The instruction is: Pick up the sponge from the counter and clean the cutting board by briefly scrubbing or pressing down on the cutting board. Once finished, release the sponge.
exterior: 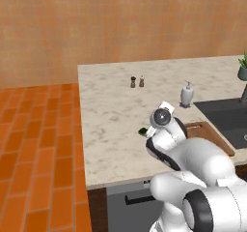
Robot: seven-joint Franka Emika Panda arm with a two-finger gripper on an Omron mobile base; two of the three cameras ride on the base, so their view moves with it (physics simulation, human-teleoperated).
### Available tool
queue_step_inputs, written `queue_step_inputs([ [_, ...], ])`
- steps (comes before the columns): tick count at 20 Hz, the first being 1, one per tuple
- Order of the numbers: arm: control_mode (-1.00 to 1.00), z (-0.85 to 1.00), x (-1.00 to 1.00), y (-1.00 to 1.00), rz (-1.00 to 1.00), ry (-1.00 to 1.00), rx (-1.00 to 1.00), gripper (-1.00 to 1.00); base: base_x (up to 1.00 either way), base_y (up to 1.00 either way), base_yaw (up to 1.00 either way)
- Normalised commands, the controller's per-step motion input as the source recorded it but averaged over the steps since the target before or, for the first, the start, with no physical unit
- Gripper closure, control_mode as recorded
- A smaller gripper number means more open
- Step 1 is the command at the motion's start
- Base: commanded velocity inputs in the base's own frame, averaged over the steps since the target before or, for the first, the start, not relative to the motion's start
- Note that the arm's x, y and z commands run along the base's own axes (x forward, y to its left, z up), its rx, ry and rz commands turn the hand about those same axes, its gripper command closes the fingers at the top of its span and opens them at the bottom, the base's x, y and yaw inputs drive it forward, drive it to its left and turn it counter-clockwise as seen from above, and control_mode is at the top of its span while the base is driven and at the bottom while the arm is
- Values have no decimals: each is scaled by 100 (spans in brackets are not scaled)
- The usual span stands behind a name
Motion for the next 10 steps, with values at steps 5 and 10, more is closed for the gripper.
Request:
queue_step_inputs([
  [5,-100,34,-100,0,-8,-13,0,-100,0,0,0],
  [10,-100,-12,-100,-15,-1,-1,2,-100,0,0,0],
])
